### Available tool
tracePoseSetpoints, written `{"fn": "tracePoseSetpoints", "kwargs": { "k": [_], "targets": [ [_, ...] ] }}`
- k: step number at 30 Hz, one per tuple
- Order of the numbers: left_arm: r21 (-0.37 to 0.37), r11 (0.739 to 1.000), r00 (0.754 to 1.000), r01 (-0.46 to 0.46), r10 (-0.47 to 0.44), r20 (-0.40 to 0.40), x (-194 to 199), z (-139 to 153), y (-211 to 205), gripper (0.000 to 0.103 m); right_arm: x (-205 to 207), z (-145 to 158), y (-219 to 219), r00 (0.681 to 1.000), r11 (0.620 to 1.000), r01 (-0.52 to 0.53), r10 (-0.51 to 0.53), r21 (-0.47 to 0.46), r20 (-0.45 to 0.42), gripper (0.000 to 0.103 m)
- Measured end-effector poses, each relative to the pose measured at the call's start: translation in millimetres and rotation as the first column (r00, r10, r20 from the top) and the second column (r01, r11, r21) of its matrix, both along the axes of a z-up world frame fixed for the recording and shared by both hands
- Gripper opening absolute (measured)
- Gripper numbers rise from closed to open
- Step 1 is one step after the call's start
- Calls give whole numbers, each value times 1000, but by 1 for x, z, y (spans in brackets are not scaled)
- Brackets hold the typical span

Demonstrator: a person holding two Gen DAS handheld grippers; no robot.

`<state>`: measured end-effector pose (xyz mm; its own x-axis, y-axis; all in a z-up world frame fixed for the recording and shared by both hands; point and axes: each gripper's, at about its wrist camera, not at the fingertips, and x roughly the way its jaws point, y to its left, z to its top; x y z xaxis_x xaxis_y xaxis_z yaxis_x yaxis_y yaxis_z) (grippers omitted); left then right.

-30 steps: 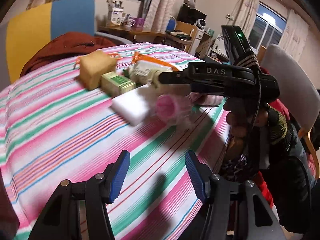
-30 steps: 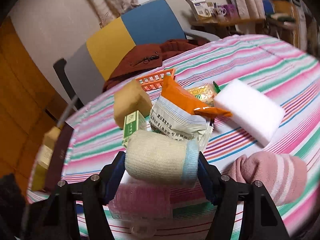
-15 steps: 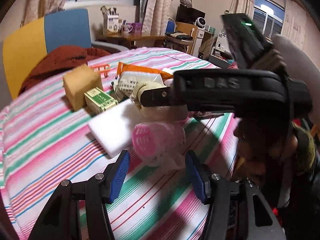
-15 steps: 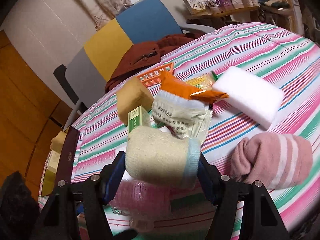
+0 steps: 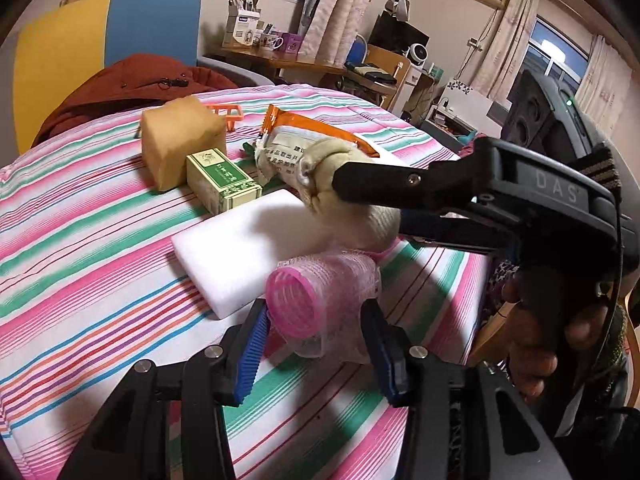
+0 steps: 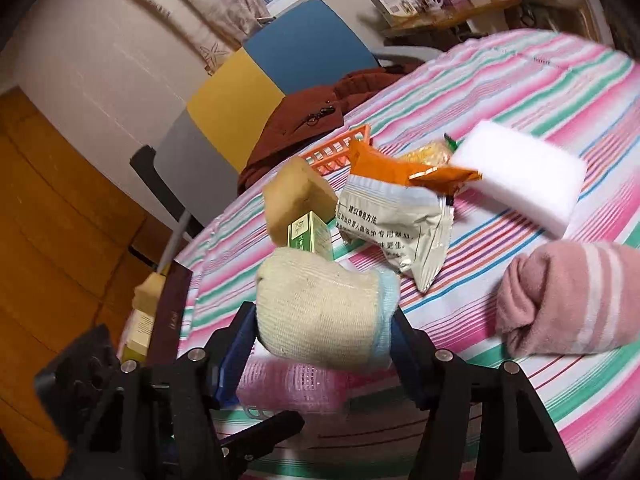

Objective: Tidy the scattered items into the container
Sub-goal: 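Grasp the pink hair roller with left tool while right tool grasps cream sock, then carry the hair roller and cream sock over the gold tray with both tools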

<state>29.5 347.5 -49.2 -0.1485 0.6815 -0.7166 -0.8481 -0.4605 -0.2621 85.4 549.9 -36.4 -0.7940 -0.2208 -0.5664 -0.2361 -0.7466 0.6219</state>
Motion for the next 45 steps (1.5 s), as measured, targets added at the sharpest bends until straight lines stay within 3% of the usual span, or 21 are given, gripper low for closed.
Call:
{"fn": "tracePoseSetpoints", "kwargs": {
  "k": [7, 9, 11, 13, 15, 18, 20, 22, 25, 27, 29, 30, 33, 39, 43, 45],
  "targets": [
    [-39, 999, 999, -30, 28, -46, 7, 1, -13, 50, 0, -7, 4, 999, 989, -36, 30, -144, -46, 64],
    [-49, 996, 997, -71, 69, -41, 2, 0, -24, 44, -1, -6, -2, 997, 985, -58, 49, -163, -63, 64],
    [-59, 995, 996, -85, 85, -8, -7, -1, -33, 28, 0, -3, -7, 997, 987, -59, 50, -148, -64, 64],
    [-92, 990, 995, -103, 102, -16, -12, -3, -39, 26, 2, -2, -9, 998, 990, -46, 39, -133, -58, 64],
    [-106, 987, 992, -124, 124, -8, -15, -6, -46, 23, 5, 0, -12, 1000, 999, 1, -2, -50, -18, 64],
    [-55, 994, 995, -91, 92, 25, -5, 4, -49, 35, 10, -6, -12, 1000, 997, 5, -5, -80, -7, 64],
    [-30, 997, 997, -72, 73, 25, 6, 11, -43, 49, 11, -8, -13, 1000, 996, 14, -14, -92, -2, 64],
    [-31, 997, 997, -74, 74, 6, 15, 15, -35, 58, 12, -11, -13, 1000, 991, 11, -13, -130, -14, 64],
    [-49, 997, 998, -63, 61, -33, 26, 15, -20, 60, 13, -8, -15, 1000, 992, 3, -7, -129, -27, 64],
    [-65, 995, 996, -71, 67, -61, 29, 13, -13, 66, 14, -10, -15, 1000, 992, 3, -7, -130, -25, 64],
    [-42, 997, 997, -64, 62, -48, 29, 13, -12, 82, 16, -11, -13, 1000, 992, 3, -6, -130, -23, 64],
    [-29, 997, 997, -64, 63, -52, 31, 13, -10, 85, 16, -12, -13, 1000, 991, 1, -4, -131, -22, 64],
    [-45, 994, 991, -99, 94, -96, 30, 11, -4, 85, 14, -14, -15, 1000, 993, -8, 6, -120, -19, 64],
    [-73, 992, 991, -103, 96, -96, 17, 2, -3, 85, 14, -18, -12, 1000, 995, -7, 5, -102, -19, 64],
    [-80, 995, 996, -63, 58, -66, 14, -5, 0, 72, 14, -17, -12, 1000, 997, -8, 7, -78, -16, 64],
    [-87, 994, 996, -60, 53, -76, 17, -6, 1, 71, 13, -15, -14, 1000, 998, -11, 10, -59, -12, 64]
  ]
}}
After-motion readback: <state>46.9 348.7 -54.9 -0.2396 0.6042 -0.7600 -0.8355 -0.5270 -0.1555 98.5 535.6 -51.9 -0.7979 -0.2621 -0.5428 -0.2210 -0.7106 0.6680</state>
